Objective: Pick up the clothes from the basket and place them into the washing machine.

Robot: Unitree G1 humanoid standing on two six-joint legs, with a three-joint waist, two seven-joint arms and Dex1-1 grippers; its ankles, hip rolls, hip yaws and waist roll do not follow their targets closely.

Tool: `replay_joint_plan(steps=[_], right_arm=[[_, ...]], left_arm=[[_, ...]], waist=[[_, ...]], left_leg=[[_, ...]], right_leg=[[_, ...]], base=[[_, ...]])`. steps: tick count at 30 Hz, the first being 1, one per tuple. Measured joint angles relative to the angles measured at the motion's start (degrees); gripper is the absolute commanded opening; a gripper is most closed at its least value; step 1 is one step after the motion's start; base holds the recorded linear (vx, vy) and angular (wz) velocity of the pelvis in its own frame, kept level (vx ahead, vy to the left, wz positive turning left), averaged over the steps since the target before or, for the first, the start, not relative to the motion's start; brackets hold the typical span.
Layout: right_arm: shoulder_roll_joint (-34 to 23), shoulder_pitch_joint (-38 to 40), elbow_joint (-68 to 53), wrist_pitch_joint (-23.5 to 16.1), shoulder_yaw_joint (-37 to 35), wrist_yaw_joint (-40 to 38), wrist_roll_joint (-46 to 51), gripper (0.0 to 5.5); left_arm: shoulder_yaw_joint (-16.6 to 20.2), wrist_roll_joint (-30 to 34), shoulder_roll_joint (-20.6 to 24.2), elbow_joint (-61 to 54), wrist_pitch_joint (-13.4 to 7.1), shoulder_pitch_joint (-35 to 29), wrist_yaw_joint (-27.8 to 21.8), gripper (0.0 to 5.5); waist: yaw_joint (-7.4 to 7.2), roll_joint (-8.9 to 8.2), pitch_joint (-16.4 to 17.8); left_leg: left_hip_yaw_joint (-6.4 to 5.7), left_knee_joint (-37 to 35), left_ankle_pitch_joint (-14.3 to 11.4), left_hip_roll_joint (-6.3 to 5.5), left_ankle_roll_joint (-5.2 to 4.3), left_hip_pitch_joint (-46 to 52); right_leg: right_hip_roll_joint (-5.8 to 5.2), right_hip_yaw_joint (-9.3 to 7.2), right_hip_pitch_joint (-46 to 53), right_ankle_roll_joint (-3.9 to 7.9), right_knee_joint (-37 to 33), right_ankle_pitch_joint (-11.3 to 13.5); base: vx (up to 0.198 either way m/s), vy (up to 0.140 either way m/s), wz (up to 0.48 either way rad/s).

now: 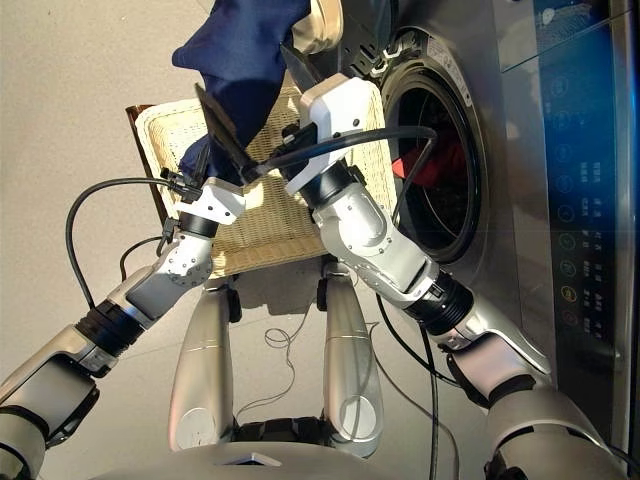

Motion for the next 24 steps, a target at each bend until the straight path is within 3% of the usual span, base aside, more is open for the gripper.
replay_joint_plan(steps=[3, 9, 24], right_arm=[[-0.2, 0.5, 0.0, 0.0, -1.2, -1.3, -1.6, 5.50], [-0.7, 4.5, -0.1, -0.1, -5.2, -3.0, -4.3, 5.50], [-0.7, 4.1, -0.1, 0.0, -2.3, -2.0, -3.0, 5.50]], left_arm=[[0.4, 0.3, -1.3, 0.5, 0.0, -0.2, 1.3, 0.00], [2.6, 0.7, 2.5, -10.1, -0.2, -0.5, 0.8, 0.00], [2.7, -1.0, 1.6, -10.0, -0.2, -1.1, 1.3, 0.00]], waist=[[-0.03, 0.01, 0.0], [0.13, 0.17, 0.0], [0.22, 0.18, 0.0]], left_leg=[[-0.01, 0.0, 0.0, 0.00, 0.00, -0.1], [-0.08, 0.0, 0.0, -0.22, 0.04, -0.3], [-0.15, 0.1, 0.1, -0.32, 0.12, -0.7]], right_leg=[[-0.03, -0.01, -0.1, 0.00, 0.0, 0.0], [-0.24, -0.07, -0.2, 0.06, 0.0, 0.0], [-0.31, -0.11, -0.5, 0.09, 0.2, 0.0]], base=[[0.000, 0.000, 0.000], [0.000, 0.000, 0.000], [0.000, 0.000, 0.000]])
